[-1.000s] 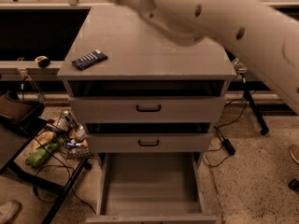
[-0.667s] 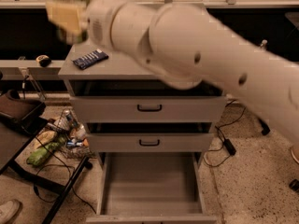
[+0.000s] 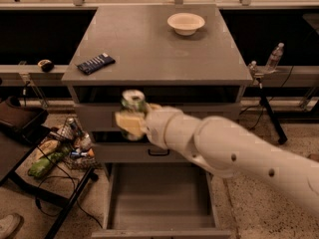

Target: Place green can into bottom drawer

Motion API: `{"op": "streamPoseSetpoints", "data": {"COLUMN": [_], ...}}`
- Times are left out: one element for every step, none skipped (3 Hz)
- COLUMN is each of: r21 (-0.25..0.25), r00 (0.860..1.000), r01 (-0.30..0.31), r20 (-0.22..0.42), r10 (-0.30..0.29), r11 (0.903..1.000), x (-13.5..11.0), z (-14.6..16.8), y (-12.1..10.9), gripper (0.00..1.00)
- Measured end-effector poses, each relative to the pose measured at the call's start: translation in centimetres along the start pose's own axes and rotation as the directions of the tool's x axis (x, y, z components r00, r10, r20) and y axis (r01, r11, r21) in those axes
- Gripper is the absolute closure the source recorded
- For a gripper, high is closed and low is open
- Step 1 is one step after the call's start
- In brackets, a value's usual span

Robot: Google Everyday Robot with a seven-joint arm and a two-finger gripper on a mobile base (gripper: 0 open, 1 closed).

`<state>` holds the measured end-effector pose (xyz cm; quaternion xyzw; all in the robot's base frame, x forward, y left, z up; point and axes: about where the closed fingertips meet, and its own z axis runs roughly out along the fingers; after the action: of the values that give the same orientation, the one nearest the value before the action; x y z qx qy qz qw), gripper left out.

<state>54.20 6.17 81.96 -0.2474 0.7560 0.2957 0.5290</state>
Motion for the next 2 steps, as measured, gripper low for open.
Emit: {"op": "streamPoseSetpoints", "data": {"r21": [0.119, 0.169], "r00": [0.994, 0.991], "r01": [0.026, 0.05], "r20": [-0.105, -0.13], "r10": [-0.013, -0.028], "r11": [0.9925, 0.9844], "x": [9.2, 10.7], "z": [1.2, 2.5], "y": [-6.5, -9.0], "gripper": [1.0, 1.0]}}
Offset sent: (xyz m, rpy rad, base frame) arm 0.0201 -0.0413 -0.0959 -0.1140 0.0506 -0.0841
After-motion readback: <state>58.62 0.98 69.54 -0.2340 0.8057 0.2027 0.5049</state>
